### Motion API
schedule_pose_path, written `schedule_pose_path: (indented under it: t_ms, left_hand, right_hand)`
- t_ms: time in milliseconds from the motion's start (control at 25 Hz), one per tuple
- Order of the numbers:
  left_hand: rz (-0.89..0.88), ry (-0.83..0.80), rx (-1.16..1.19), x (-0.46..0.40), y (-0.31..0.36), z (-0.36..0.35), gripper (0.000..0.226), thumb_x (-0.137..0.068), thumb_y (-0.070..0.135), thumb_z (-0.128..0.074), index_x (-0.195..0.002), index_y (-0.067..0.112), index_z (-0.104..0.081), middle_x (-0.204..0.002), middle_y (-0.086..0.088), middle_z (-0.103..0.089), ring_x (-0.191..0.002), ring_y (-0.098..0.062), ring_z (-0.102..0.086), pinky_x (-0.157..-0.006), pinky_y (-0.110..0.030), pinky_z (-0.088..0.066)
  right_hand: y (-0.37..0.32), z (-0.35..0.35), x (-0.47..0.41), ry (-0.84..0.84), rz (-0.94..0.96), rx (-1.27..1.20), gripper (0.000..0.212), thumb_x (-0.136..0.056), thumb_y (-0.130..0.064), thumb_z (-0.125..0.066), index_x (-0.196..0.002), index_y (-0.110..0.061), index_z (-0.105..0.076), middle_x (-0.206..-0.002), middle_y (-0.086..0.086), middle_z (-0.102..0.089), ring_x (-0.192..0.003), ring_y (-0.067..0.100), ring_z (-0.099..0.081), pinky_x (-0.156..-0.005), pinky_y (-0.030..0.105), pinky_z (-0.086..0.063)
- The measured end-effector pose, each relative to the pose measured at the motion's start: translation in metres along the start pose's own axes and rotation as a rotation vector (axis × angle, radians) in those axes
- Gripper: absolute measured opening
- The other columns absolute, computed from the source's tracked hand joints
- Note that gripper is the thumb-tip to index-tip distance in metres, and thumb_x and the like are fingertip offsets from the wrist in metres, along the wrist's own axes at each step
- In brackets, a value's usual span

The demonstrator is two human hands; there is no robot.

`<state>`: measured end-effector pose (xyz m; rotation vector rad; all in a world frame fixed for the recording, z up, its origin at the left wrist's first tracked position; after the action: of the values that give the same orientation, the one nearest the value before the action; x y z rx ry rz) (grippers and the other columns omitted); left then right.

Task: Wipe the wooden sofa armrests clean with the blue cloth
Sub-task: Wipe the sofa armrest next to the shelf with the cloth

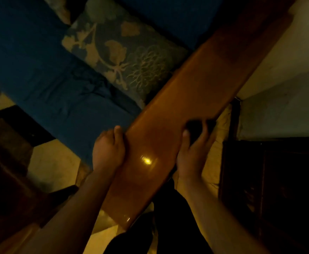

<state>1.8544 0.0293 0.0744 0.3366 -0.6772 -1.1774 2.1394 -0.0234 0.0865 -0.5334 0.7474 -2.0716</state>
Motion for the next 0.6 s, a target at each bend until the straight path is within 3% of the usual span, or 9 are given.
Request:
schedule_pose_path:
  t_ms: [80,120,200,280,400,480,600]
  left_hand:
    - [-0.006,0.010,-0.025,0.021,-0.036,0.018,0.051,-0.109,0.036,-0.033,-0.060,0.023,-0.042,-0.071,-0.008,-0.058,-0.067,-0.022,-0.053,-0.063,-0.033,-0.028]
    - [-0.007,0.030,-0.044,0.031,-0.053,0.026,0.051,-0.109,0.035,-0.034,-0.061,0.021,-0.041,-0.071,-0.008,-0.057,-0.067,-0.023,-0.052,-0.064,-0.033,-0.029]
    - [-0.001,0.067,-0.035,0.049,-0.075,0.037,0.047,-0.109,0.032,-0.036,-0.065,0.020,-0.044,-0.073,-0.009,-0.056,-0.071,-0.026,-0.053,-0.067,-0.035,-0.032]
    - [0.055,0.089,0.043,0.065,-0.097,0.043,0.044,-0.109,0.032,-0.037,-0.068,0.020,-0.047,-0.076,-0.007,-0.057,-0.073,-0.025,-0.053,-0.068,-0.037,-0.037]
    - [0.231,0.110,0.253,0.097,-0.129,0.050,0.042,-0.108,0.039,-0.037,-0.084,0.015,-0.061,-0.088,-0.010,-0.066,-0.083,-0.027,-0.062,-0.071,-0.041,-0.046]
    - [0.512,0.101,0.611,0.123,-0.162,0.038,0.043,-0.106,0.046,-0.037,-0.103,0.016,-0.067,-0.104,-0.011,-0.072,-0.097,-0.030,-0.067,-0.088,-0.047,-0.054]
    - [1.059,-0.010,1.488,0.186,-0.186,0.006,0.056,-0.103,0.055,-0.039,-0.131,0.012,-0.062,-0.126,-0.017,-0.068,-0.116,-0.035,-0.064,-0.106,-0.052,-0.048]
  right_hand:
    - [-0.036,-0.018,-0.085,-0.073,0.164,0.295,0.059,-0.104,-0.049,-0.046,-0.155,-0.021,-0.036,-0.171,0.011,-0.014,-0.156,0.036,-0.012,-0.126,0.049,-0.015]
    - [-0.059,-0.038,-0.119,-0.167,0.250,0.390,0.060,-0.103,-0.052,-0.045,-0.154,-0.020,-0.037,-0.170,0.011,-0.018,-0.155,0.037,-0.015,-0.126,0.052,-0.014]
    - [-0.100,-0.086,-0.142,-0.349,0.394,0.570,0.059,-0.099,-0.056,-0.046,-0.145,-0.018,-0.049,-0.160,0.016,-0.038,-0.146,0.039,-0.033,-0.121,0.053,-0.027]
    - [-0.134,-0.139,-0.081,-0.494,0.627,0.739,0.051,-0.094,-0.057,-0.050,-0.118,-0.015,-0.066,-0.129,0.020,-0.064,-0.120,0.040,-0.058,-0.101,0.047,-0.048]
    - [-0.160,-0.183,0.083,-0.656,0.900,0.642,0.041,-0.087,-0.053,-0.058,-0.090,-0.013,-0.068,-0.093,0.016,-0.071,-0.089,0.037,-0.066,-0.080,0.044,-0.047]
    - [-0.159,-0.185,0.170,-0.724,1.012,0.447,0.035,-0.085,-0.045,-0.064,-0.095,-0.012,-0.068,-0.097,0.014,-0.070,-0.095,0.034,-0.065,-0.086,0.045,-0.048]
    - [-0.137,-0.182,0.267,-0.954,1.112,0.413,0.044,-0.085,-0.028,-0.072,-0.123,-0.009,-0.065,-0.129,0.011,-0.063,-0.130,0.033,-0.051,-0.116,0.048,-0.036]
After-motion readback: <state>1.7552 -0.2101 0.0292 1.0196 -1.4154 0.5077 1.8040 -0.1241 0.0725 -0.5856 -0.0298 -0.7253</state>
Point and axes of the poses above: each hand's wrist, its own x-axis away from the middle knuckle, its own z-axis out of the back of the hand, y = z × x, the point moved 10 cm from there along -x, towards the middle knuckle
